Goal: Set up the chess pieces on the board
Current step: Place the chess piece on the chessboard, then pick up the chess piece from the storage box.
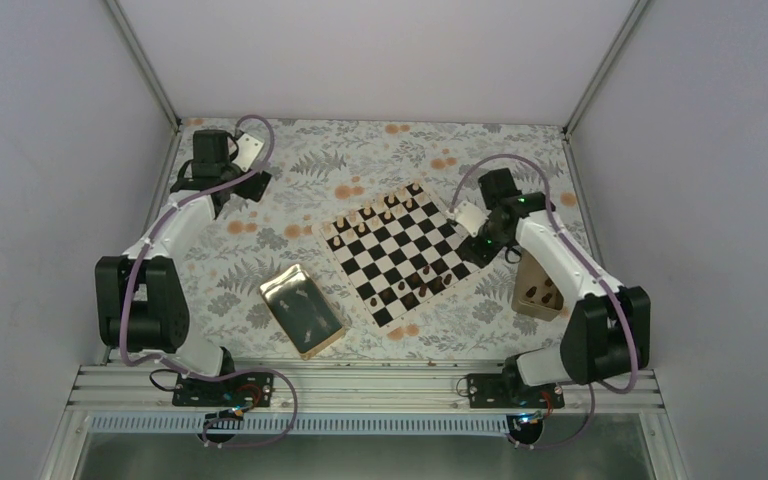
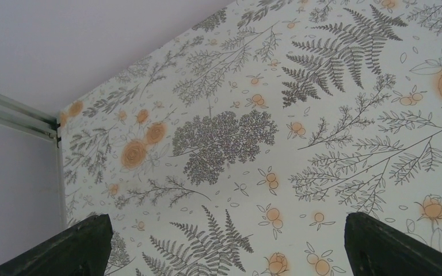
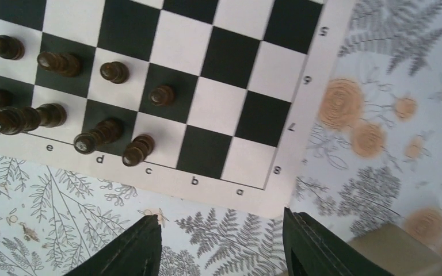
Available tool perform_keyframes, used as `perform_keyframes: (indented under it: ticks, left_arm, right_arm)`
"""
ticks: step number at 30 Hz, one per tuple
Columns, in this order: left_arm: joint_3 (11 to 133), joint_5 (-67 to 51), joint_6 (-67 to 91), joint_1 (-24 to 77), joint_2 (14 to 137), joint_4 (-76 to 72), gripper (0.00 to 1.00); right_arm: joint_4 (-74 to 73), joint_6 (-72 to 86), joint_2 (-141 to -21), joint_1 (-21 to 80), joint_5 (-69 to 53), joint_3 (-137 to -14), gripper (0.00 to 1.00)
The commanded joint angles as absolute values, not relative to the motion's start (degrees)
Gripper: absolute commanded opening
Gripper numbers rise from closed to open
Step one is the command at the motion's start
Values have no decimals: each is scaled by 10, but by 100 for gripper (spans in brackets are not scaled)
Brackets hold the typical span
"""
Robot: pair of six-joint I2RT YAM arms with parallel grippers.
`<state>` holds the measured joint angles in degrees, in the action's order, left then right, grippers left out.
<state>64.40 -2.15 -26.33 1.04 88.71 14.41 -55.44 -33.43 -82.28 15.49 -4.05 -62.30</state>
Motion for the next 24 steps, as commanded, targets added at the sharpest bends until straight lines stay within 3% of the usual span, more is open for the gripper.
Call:
perform_keyframes:
  ticks: [1,12,24]
  left_arm:
    - [668,-35,-258,13,857,162,100]
    - [650,-44,-258,15,836,173,100]
    - [646,-46,-243,17,815,187,100]
  right_arm:
    - [-563,-353,-782,133,-30,-617,57]
    - [-521,-381,-712,40,-62,-577,62]
    - [-499,-380,-634,13,-39,-507,69]
